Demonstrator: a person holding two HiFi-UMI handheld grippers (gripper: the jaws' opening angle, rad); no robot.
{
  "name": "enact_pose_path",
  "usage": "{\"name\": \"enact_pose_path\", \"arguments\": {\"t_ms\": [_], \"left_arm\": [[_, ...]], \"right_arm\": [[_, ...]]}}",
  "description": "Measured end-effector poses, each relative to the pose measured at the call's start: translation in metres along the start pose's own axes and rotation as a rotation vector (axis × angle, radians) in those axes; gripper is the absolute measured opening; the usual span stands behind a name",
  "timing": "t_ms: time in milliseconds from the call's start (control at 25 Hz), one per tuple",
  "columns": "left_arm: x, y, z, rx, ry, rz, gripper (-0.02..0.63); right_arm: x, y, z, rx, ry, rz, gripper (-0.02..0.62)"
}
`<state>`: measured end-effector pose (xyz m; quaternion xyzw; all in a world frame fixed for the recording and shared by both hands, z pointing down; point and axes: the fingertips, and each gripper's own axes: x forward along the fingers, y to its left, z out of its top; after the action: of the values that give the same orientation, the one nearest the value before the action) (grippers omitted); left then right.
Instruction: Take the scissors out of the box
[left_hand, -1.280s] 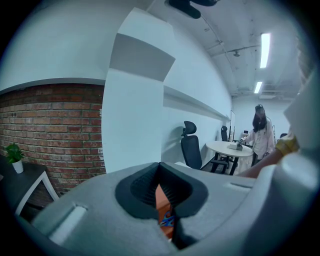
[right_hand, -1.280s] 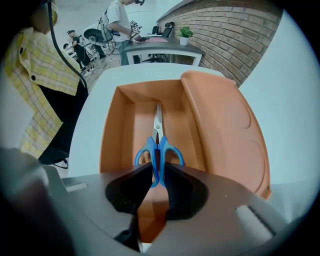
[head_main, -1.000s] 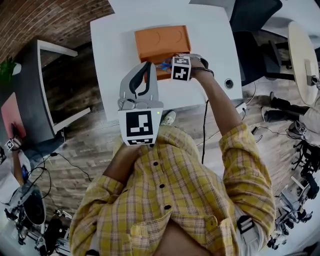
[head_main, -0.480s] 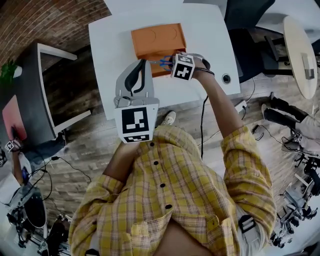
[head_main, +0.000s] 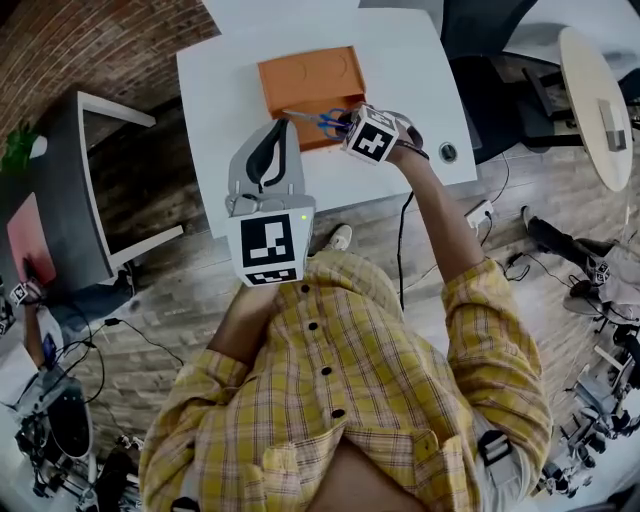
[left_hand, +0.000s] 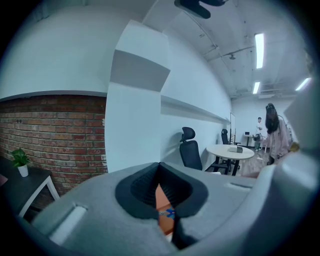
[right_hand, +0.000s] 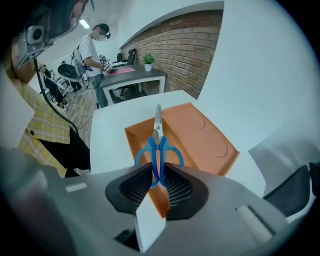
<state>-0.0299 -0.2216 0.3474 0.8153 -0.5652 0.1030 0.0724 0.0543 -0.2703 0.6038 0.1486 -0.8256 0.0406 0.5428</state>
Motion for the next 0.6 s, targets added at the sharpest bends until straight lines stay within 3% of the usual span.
{"name": "enact_pose_path", "arguments": {"t_ms": [400,600], "left_arm": [[-0.014,-0.013,0.006,0.019,-0.015,0.0,-0.003],[-0.02,-0.02,0.002,0.019,-0.012,-0.002,-0.003]], "right_arm": [[-0.035,0.015,0.011,0.171,-0.137,-0.013,0.081],[-0.051,0.019,0.017,0.2,-0.198,-0.078,0.083]]}}
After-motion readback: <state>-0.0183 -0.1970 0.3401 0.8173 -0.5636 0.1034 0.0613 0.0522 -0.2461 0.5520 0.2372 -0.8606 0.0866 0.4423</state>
